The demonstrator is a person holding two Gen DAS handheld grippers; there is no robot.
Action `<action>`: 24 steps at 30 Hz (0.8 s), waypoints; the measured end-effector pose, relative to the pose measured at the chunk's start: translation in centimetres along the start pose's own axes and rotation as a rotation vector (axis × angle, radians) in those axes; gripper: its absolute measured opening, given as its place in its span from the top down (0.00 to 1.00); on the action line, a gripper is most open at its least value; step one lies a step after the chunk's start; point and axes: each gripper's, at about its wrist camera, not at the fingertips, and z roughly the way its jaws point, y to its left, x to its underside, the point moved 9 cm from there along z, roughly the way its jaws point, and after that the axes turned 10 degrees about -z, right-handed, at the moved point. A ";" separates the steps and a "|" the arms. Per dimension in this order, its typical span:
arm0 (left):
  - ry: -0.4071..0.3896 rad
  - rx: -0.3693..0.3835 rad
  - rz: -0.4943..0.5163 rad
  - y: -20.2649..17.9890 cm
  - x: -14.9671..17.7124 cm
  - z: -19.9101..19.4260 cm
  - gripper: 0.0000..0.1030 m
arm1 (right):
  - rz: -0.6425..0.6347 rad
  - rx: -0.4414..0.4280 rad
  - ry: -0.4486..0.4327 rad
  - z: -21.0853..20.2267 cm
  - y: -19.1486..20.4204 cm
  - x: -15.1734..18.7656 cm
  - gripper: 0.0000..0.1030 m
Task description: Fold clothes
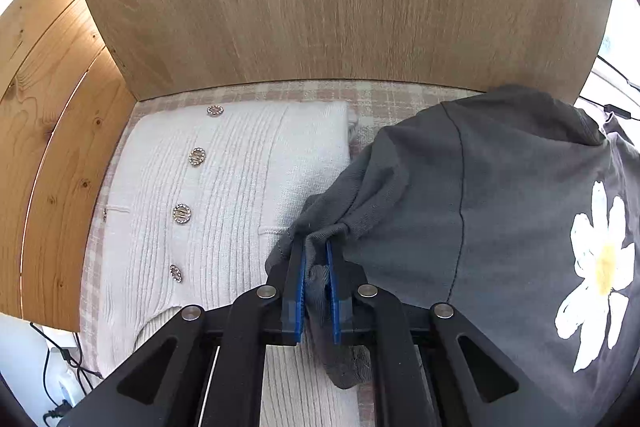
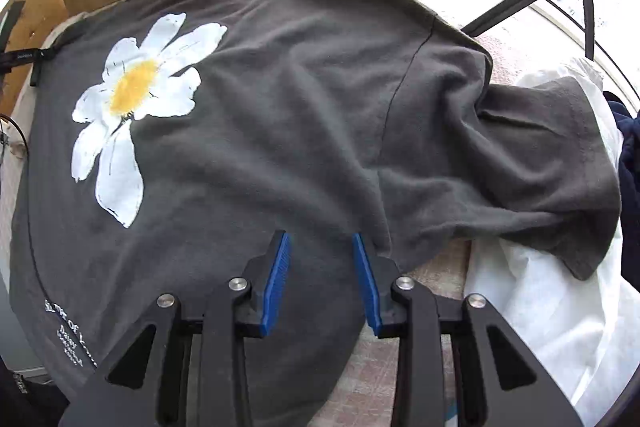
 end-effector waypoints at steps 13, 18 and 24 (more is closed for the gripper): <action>-0.134 0.064 0.191 -5.0 -5.9 -6.3 0.23 | -0.033 0.002 -0.071 -0.8 -1.5 -6.2 0.65; -0.003 0.028 0.270 -9.9 -6.1 2.2 0.24 | -0.028 0.012 -0.034 1.1 -1.7 -6.1 0.65; 0.021 0.127 0.229 -10.4 -5.9 4.9 0.95 | -0.015 0.057 0.003 2.5 -3.0 -5.8 0.65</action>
